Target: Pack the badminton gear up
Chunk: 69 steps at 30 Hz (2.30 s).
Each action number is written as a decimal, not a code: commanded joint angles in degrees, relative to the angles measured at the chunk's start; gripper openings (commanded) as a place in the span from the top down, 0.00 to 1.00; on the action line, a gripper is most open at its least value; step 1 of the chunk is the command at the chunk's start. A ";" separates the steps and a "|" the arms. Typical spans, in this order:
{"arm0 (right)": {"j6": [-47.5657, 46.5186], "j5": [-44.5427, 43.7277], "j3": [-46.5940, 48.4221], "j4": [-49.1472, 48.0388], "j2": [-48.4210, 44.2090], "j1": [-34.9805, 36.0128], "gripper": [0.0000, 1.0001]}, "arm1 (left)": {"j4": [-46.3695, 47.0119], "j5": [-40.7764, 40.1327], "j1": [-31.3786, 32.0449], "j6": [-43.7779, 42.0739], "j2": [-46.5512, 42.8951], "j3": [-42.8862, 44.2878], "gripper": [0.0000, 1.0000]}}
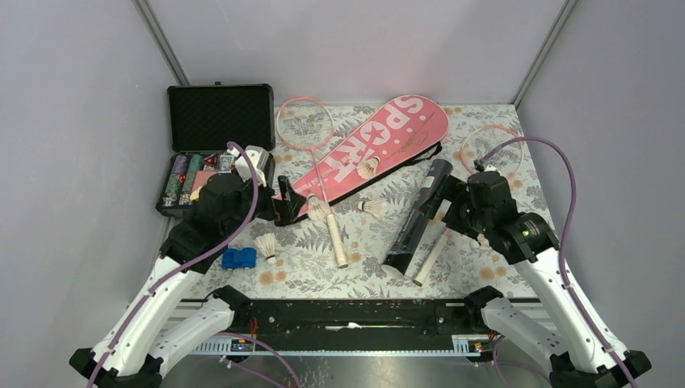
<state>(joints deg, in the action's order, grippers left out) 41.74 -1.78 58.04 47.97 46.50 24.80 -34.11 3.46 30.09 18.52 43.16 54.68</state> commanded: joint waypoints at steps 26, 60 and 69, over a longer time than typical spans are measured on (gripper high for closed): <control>4.70 -2.65 -20.67 -29.69 20.56 -0.19 0.02 | 5.19 -10.72 -0.20 -5.69 -6.02 -10.47 0.01; -1.40 4.87 -15.14 -21.36 14.15 -0.19 0.45 | 24.19 14.10 3.09 -36.49 -12.38 -22.68 0.11; -5.54 21.74 -7.42 -12.37 8.49 -0.14 0.48 | 29.51 2.33 19.39 -51.43 -7.86 -21.08 0.11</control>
<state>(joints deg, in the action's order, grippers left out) 38.68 9.28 46.33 32.21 57.43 24.73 -11.38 11.05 42.22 -22.39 33.74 32.36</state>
